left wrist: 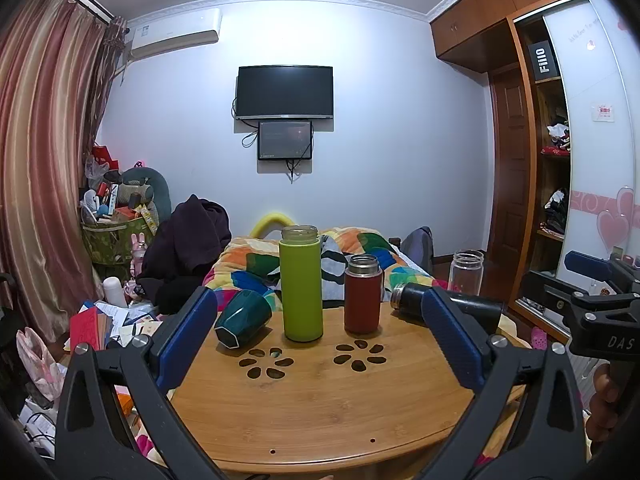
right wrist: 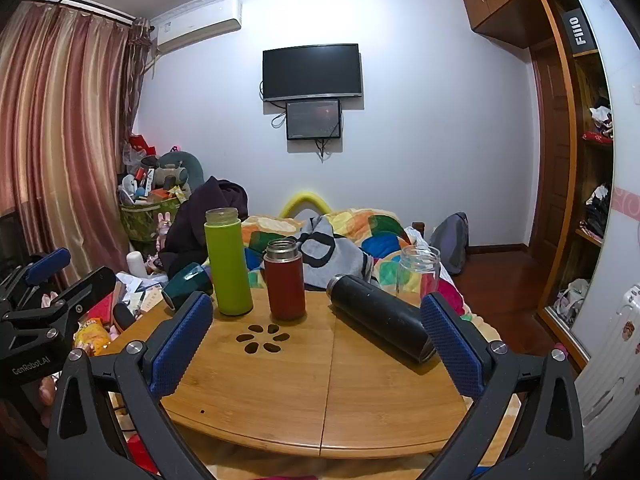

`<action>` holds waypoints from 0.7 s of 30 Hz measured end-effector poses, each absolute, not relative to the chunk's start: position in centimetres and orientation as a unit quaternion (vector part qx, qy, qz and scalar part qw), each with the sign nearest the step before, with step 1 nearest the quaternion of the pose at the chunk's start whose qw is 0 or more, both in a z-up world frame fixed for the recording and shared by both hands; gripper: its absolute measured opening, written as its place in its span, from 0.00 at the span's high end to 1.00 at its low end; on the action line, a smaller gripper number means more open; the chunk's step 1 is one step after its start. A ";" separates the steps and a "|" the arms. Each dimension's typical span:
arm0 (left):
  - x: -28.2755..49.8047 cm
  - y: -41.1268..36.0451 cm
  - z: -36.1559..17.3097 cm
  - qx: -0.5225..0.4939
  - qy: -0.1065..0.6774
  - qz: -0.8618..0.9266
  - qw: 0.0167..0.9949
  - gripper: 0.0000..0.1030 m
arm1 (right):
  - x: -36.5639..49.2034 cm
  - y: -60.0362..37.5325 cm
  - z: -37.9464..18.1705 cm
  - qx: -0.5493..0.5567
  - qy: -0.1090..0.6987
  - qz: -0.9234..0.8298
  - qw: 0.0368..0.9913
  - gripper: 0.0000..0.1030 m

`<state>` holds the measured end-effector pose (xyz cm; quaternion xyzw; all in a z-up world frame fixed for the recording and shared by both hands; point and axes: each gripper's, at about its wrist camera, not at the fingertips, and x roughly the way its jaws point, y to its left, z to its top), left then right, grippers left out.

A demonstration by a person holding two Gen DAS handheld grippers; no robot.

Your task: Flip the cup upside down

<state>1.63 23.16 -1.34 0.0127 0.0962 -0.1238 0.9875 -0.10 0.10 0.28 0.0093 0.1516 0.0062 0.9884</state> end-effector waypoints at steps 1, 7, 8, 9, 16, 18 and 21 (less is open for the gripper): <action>1.6 23.1 -1.3 0.013 0.096 -0.124 0.988 0.00 | -0.2 0.2 0.3 0.009 0.151 0.006 0.988 0.00; 1.6 23.3 -1.3 0.013 0.096 -0.124 0.988 0.00 | -0.2 0.1 0.4 0.011 0.150 0.007 0.989 0.00; 1.5 23.3 -1.3 0.013 0.096 -0.124 0.988 0.00 | -0.2 0.1 0.4 0.010 0.150 0.007 0.989 0.00; 1.5 23.3 -1.3 0.013 0.096 -0.124 0.987 0.00 | -0.2 0.1 0.4 0.010 0.150 0.006 0.989 0.00; 1.4 23.3 -1.3 0.012 0.097 -0.123 0.988 0.00 | -0.2 0.2 0.5 0.010 0.151 0.007 0.988 0.00; 1.3 23.3 -1.3 0.011 0.097 -0.123 0.988 0.00 | -0.3 0.2 0.5 0.008 0.150 0.006 0.989 0.00; 1.4 23.3 -1.3 0.008 0.099 -0.126 0.987 0.00 | -0.2 0.1 0.6 0.008 0.150 0.006 0.989 0.00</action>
